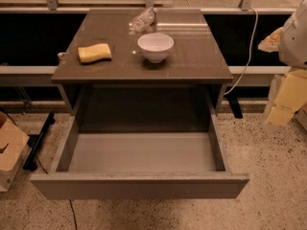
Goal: Place sponge into top drawer
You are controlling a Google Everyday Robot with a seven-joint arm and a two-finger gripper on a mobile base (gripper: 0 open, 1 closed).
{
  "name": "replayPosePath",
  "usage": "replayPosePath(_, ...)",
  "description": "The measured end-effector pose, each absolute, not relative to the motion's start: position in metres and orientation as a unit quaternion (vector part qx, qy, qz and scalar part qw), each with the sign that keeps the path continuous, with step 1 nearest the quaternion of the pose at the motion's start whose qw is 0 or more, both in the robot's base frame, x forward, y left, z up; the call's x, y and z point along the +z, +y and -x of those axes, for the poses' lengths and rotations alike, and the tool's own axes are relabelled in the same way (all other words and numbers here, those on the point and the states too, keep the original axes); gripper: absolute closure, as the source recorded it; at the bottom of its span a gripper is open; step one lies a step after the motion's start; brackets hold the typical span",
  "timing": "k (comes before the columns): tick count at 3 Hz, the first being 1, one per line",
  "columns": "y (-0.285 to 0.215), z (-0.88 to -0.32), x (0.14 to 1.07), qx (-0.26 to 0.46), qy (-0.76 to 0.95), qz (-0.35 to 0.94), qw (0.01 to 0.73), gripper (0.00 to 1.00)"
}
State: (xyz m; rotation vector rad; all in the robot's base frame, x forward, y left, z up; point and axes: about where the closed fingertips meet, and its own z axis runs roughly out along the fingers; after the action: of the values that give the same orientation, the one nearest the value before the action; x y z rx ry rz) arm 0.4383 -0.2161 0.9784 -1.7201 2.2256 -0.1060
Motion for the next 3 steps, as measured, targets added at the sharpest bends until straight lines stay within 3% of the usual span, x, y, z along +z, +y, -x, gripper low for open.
replayPosePath(3, -0.177, -0.463, 0.971, -0.002, 0.756, 0.613, 0.227, 0.00)
